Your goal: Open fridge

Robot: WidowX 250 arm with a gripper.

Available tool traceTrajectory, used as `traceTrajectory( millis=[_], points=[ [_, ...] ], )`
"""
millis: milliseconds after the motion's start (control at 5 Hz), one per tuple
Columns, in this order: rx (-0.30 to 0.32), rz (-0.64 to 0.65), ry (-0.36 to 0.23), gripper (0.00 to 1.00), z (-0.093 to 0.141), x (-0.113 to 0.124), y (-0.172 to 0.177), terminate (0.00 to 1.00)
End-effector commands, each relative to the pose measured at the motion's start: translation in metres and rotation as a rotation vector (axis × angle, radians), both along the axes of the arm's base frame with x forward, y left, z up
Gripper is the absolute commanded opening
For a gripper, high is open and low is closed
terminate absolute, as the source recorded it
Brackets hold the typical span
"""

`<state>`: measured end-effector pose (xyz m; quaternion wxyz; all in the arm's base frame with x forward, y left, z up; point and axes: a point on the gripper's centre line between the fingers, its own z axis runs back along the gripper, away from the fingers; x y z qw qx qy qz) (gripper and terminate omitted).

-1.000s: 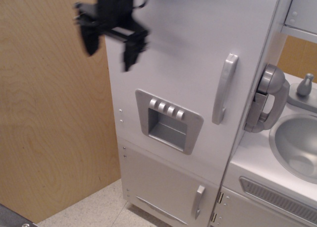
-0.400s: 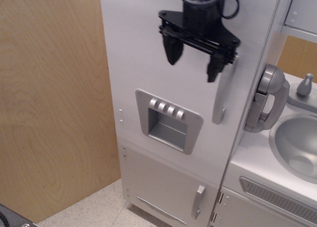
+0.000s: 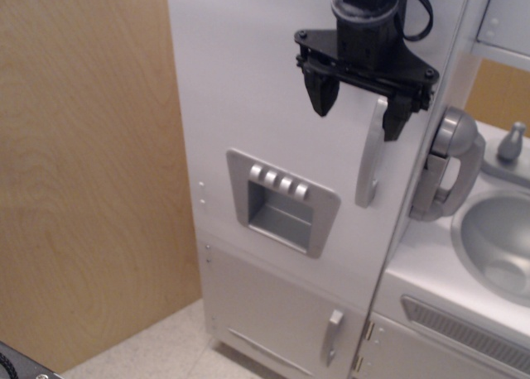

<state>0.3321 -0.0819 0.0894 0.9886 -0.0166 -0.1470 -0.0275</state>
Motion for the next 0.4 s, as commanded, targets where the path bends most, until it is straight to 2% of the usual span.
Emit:
traceTrajectory(
  millis=[0, 200],
  points=[
    [0.034, 0.032, -0.07, 1.0, 0.0019, 0.0176, 0.0046, 0.0],
    [0.075, -0.005, -0.09, 0.0, -0.0027, 0.0196, 0.0049, 0.0]
  ],
)
